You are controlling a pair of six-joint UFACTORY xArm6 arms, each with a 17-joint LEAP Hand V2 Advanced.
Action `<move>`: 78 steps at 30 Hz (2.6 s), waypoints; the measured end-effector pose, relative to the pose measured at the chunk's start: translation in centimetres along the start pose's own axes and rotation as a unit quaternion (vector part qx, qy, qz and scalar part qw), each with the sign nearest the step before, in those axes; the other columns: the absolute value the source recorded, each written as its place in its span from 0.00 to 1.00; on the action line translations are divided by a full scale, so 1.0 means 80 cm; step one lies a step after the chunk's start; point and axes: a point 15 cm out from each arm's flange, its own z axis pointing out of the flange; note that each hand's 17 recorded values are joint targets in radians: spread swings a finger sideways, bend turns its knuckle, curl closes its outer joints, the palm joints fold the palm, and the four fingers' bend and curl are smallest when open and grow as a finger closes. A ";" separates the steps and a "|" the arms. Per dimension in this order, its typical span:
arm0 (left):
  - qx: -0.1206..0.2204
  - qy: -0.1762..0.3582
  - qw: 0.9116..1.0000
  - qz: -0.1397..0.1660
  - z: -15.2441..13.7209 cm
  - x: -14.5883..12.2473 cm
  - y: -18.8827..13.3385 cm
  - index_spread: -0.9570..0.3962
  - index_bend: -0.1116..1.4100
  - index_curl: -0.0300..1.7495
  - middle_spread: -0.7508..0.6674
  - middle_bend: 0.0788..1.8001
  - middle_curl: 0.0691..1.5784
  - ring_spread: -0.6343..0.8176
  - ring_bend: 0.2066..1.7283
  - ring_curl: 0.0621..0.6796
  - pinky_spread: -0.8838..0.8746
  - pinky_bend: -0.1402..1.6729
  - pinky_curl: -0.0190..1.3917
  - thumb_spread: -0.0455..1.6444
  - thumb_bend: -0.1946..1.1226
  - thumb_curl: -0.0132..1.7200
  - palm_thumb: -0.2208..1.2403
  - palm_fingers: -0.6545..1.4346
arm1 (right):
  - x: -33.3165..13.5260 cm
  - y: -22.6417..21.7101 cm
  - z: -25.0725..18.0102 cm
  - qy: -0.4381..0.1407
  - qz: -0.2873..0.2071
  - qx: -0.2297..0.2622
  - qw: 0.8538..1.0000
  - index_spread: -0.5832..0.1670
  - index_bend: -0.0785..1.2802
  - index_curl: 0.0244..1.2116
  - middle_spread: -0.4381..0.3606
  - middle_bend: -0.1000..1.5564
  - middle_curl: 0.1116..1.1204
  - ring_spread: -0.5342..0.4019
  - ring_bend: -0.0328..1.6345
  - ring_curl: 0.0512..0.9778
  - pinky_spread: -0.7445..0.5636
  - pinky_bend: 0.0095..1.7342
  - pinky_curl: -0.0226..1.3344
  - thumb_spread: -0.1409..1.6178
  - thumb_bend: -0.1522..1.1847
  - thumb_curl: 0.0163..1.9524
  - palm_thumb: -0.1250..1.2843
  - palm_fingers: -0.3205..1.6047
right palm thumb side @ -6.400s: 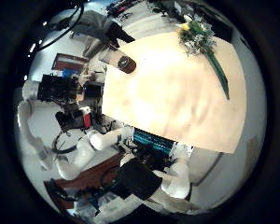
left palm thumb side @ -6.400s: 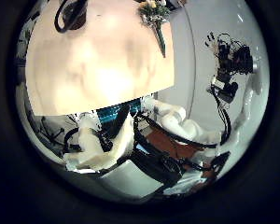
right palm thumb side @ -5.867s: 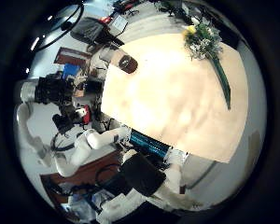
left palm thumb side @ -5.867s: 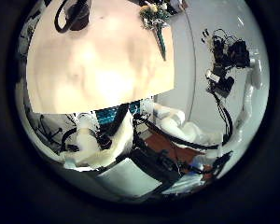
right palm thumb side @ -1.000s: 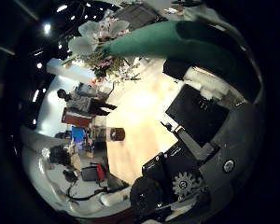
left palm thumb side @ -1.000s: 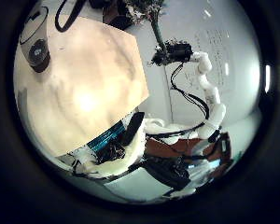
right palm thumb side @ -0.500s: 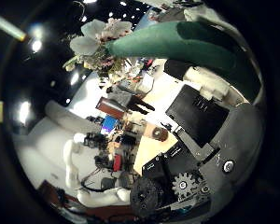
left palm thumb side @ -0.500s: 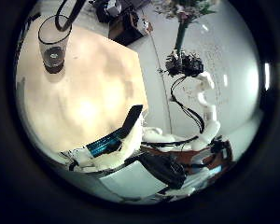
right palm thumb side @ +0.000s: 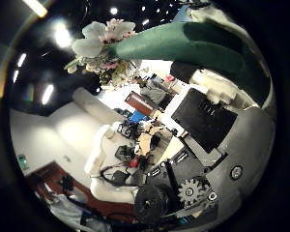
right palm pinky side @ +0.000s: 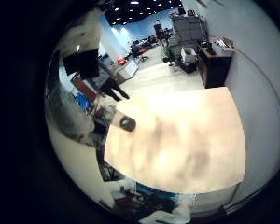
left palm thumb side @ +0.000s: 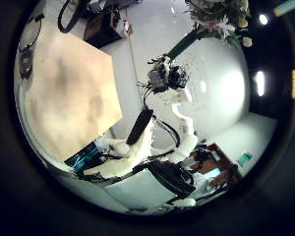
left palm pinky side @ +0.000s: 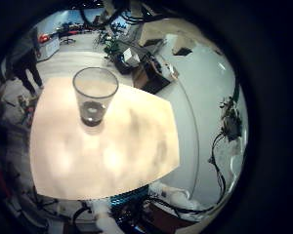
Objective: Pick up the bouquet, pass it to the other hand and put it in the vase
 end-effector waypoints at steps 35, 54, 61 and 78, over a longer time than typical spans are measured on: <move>-0.102 0.221 0.970 -0.021 0.110 0.095 -0.014 0.76 0.18 0.20 0.58 0.23 0.26 0.65 0.29 0.18 0.71 0.43 0.04 0.62 0.13 0.19 0.35 0.47 | 0.011 0.142 0.129 -0.255 0.064 -0.115 0.958 0.49 0.92 0.72 0.40 0.91 0.61 0.39 0.91 0.65 0.41 0.71 0.65 0.54 0.11 0.65 0.92 0.77; -0.136 0.310 0.939 -0.059 0.123 0.139 -0.022 0.54 0.27 0.28 0.29 0.41 0.43 0.19 0.61 0.46 0.28 0.74 0.13 0.64 0.18 0.23 0.56 0.84 | 0.029 0.169 0.167 -0.202 0.046 -0.164 0.965 0.49 0.93 0.71 0.40 0.91 0.61 0.39 0.91 0.65 0.41 0.70 0.69 0.53 0.11 0.68 0.92 0.77; -0.098 0.331 0.938 -0.039 0.114 0.144 -0.031 0.37 0.50 0.41 0.21 0.51 0.53 0.15 0.74 0.66 0.24 0.86 0.22 0.66 0.26 0.31 0.74 0.88 | 0.042 0.167 0.173 -0.184 0.061 -0.158 0.968 0.49 0.93 0.71 0.40 0.91 0.61 0.38 0.91 0.65 0.40 0.70 0.70 0.55 0.08 0.64 0.86 0.76; 0.027 0.310 0.945 0.100 0.041 0.180 -0.055 0.24 0.64 0.59 0.16 0.60 0.62 0.17 0.84 0.82 0.26 0.94 0.34 0.71 0.25 0.41 0.77 0.82 | 0.020 0.148 0.169 -0.228 0.124 -0.154 0.953 0.33 0.33 0.43 0.51 0.46 0.34 0.51 0.62 0.40 0.54 0.55 0.54 0.64 0.08 0.37 0.64 0.11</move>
